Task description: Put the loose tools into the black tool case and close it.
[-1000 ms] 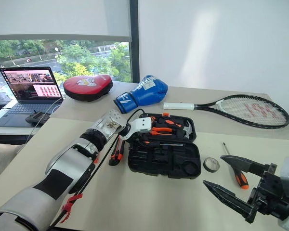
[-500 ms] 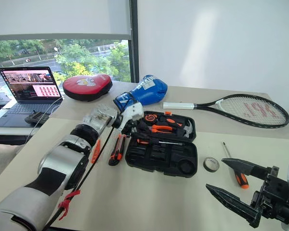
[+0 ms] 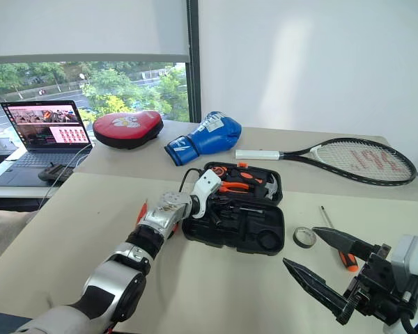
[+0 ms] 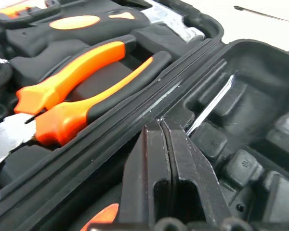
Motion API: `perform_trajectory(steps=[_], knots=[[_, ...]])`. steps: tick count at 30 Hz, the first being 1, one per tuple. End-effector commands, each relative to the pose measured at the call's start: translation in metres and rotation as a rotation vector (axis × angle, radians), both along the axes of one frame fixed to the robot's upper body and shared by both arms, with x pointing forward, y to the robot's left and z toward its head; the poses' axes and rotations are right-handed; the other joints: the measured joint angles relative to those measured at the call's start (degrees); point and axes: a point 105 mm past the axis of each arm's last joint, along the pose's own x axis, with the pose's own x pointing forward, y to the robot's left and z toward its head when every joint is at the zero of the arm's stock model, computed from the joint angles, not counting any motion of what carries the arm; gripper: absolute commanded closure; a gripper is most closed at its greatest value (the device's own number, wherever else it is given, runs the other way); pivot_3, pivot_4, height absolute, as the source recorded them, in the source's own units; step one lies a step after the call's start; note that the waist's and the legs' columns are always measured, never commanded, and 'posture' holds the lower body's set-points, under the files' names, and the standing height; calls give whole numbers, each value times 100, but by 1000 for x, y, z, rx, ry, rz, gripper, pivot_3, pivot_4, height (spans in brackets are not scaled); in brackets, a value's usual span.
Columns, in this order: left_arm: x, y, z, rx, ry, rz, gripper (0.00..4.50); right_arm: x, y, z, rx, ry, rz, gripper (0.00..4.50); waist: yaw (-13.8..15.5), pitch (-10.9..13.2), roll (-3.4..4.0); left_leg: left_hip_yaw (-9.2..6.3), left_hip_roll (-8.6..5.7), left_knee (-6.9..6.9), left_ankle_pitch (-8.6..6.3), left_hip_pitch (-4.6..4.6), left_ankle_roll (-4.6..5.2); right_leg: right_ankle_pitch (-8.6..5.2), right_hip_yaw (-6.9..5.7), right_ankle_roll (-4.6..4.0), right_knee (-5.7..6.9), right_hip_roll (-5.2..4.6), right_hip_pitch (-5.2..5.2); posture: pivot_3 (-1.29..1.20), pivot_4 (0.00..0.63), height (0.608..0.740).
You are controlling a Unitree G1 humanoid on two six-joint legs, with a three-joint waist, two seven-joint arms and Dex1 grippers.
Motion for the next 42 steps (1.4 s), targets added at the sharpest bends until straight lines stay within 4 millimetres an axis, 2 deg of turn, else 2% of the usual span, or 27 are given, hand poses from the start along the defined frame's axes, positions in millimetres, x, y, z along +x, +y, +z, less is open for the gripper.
perform_trajectory(steps=[1,4,5,6,7,10,12,14,15,17,18,19,21,25,31,32,36,38,42], knots=[[-9,2,-22,17,44,8,4440,13,-5,-3,-45,-13,-85,0,0,-11,7,0,0,0,0,6,-1,0,-1,0,-1,-1,1,0,150,740],[-9,-4,29,-238,-57,-16,4440,27,-9,-7,-33,6,-180,0,-16,-21,20,9,0,0,0,2,-1,-1,1,0,1,-1,1,0,150,740],[-12,3,53,-341,-68,-42,4440,34,-12,-9,-32,27,-233,0,-26,-22,22,13,0,-1,2,-14,-2,0,6,-1,5,0,-13,0,150,740],[-17,8,69,-404,-74,-67,4440,39,-14,-10,-36,42,-270,0,-35,-20,22,14,0,-1,6,-32,-9,1,8,-3,7,0,-31,0,150,740],[-21,12,79,-435,-88,-87,4198,44,-20,-13,-66,66,-316,0,-32,-19,21,14,1,0,10,-46,-15,4,14,-7,13,0,-47,0,150,740],[-53,29,109,-456,-126,-260,3334,62,-32,-29,-223,226,-346,0,-71,-21,24,27,0,-3,41,-92,-67,8,27,-14,23,7,-103,0,150,740],[-76,38,116,-426,-109,-374,2560,76,-42,-26,-247,264,-369,0,-97,-22,26,32,1,-13,43,-89,-69,6,37,-20,18,18,-101,0,150,740],[-90,44,120,-385,-109,-429,1807,86,-47,-24,-201,326,-372,0,-106,-25,33,32,4,-16,43,-86,-68,4,47,-22,11,46,-96,0,150,740],[-93,45,121,-376,-109,-437,1361,87,-48,-24,-185,348,-368,0,-83,-25,33,32,4,-15,41,-83,-64,4,54,-22,9,50,-92,0,150,740],[-92,55,133,-357,-177,-417,623,98,-66,-34,-235,425,-436,0,-34,-23,32,30,4,-13,25,-80,-32,3,48,-23,4,52,-81,0,150,740],[-86,61,138,-347,-226,-368,270,102,-76,-36,-262,444,-472,0,-30,-22,32,31,1,-8,15,-80,-15,3,39,-23,5,55,-79,0,150,740],[-70,75,146,-355,-273,-265,21,108,-85,-39,-260,472,-500,0,-28,-22,33,31,-1,-7,16,-78,-4,3,35,-23,3,54,-73,0,150,740],[-55,92,153,-354,-314,-156,21,114,-94,-41,-237,504,-527,0,-28,-21,32,33,-11,0,17,-78,3,4,37,-23,1,53,-68,0,150,740],[-66,108,157,-312,-365,-131,21,121,-119,-54,-268,582,-591,0,-88,-22,34,38,-22,-7,20,-67,4,10,54,-10,3,53,-67,0,150,740],[-59,130,161,-316,-386,-39,21,122,-135,-73,-294,643,-599,0,-96,-21,36,42,-25,-10,35,-70,-23,4,56,0,0,51,-67,0,150,740],[-62,131,160,-320,-350,-60,21,123,-136,-75,-290,647,-600,0,-105,-21,36,43,-27,-9,34,-71,-21,4,56,0,0,51,-67,0,150,740],[-96,112,145,-310,-194,-246,21,124,-144,-82,-280,659,-604,0,-152,-21,37,45,-26,-10,25,-65,-6,6,63,3,3,52,-68,0,150,740],[-106,107,138,-282,-184,-276,21,128,-149,-87,-270,665,-613,0,-172,-20,39,46,-26,-10,28,-59,-11,5,66,3,3,53,-65,0,150,740],[-121,101,138,-285,-135,-346,21,139,-154,-91,-257,661,-611,0,-189,-17,40,49,-27,-11,29,-49,-14,7,71,5,4,54,-57,0,150,740]])
